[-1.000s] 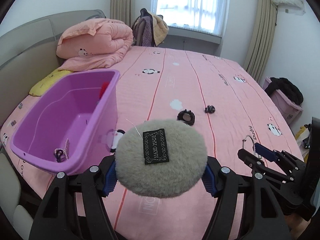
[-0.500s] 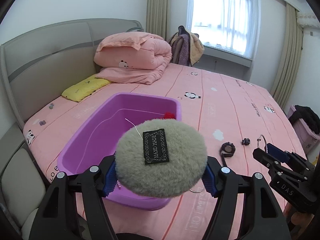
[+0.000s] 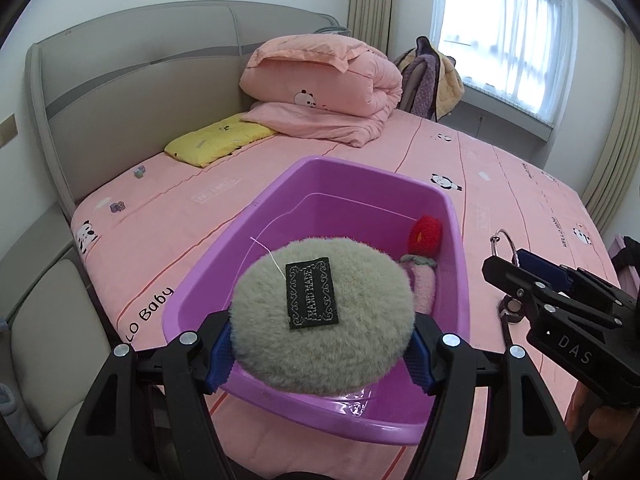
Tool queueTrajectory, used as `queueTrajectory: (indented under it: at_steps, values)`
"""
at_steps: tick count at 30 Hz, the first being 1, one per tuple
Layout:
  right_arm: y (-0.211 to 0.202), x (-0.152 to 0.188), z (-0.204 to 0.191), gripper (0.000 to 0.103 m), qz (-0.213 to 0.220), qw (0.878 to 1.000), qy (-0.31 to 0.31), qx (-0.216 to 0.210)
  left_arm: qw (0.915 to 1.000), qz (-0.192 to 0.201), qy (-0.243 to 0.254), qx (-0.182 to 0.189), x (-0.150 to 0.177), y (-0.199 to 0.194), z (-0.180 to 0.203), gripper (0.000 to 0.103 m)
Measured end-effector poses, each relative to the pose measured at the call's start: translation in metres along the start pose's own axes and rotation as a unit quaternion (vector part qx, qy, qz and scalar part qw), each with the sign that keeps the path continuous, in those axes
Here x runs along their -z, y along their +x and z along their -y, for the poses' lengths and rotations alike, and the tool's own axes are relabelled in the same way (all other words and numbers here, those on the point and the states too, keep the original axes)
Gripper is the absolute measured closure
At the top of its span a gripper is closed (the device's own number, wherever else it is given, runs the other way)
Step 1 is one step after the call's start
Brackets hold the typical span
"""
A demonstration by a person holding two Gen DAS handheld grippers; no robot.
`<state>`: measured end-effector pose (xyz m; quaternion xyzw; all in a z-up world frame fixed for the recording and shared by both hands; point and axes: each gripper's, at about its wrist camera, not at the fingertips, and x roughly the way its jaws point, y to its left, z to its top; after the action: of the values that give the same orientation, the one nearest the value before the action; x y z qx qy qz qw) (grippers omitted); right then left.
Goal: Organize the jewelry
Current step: 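Lift the pouch and bangle and carry both over the purple tub, then open the left tool to drop the pouch while the right tool releases the bangle into the tub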
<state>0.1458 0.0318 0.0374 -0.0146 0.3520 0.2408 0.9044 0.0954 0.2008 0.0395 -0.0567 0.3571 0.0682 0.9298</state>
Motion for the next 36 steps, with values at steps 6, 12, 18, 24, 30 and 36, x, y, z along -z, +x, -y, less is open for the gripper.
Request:
queueTrajectory:
  at_steps: [6, 12, 18, 24, 30, 36]
  values:
    - [0.046, -0.007, -0.011, 0.058, -0.035, 0.999, -0.013, -0.002, 0.9998, -0.018, -0.011, -0.007, 0.001, 0.03, -0.012, 0.036]
    - [0.091, -0.013, -0.01, 0.058, -0.072, 0.997, -0.026, -0.001, 0.9991, -0.034, -0.02, -0.014, 0.007, 0.055, -0.02, 0.036]
    - [0.114, -0.014, -0.009, 0.058, -0.092, 0.995, -0.03, 0.005, 0.9982, -0.048, -0.027, -0.023, 0.007, 0.07, -0.023, 0.036]
    - [0.125, -0.016, -0.006, 0.057, -0.105, 0.994, -0.02, 0.013, 0.9969, -0.061, -0.032, -0.036, 0.009, 0.079, -0.025, 0.035]
    - [0.123, -0.018, -0.002, 0.053, -0.11, 0.994, -0.013, 0.021, 0.9963, -0.065, -0.034, -0.046, 0.011, 0.081, -0.027, 0.024]
    - [0.119, -0.019, -0.004, 0.04, -0.097, 0.995, -0.019, 0.029, 0.996, -0.064, -0.035, -0.051, 0.014, 0.078, -0.028, 0.017]
